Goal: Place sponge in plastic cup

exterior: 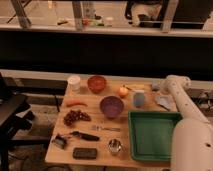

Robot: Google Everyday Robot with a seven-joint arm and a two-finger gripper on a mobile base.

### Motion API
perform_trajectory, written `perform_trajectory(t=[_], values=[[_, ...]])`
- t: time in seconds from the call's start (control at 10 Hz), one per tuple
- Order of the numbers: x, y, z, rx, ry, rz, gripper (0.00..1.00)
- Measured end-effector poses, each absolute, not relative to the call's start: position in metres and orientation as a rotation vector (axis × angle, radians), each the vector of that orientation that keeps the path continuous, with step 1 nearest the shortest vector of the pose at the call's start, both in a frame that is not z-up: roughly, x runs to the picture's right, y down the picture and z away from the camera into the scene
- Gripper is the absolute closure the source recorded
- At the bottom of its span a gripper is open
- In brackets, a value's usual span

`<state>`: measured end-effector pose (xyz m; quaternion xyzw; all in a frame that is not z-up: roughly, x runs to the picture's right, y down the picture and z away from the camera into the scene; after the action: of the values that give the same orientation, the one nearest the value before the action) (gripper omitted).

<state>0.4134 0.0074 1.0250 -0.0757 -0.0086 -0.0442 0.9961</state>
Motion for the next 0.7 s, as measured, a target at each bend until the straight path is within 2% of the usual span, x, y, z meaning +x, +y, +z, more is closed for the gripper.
perform_trajectory(t=[0.3,0.7], values=[[0.398,0.007,1.008,-0.142,-0.048,-0.079,1.0],[0.415,-0.009,0.956,-0.074,-0.068,-0.075,1.0]])
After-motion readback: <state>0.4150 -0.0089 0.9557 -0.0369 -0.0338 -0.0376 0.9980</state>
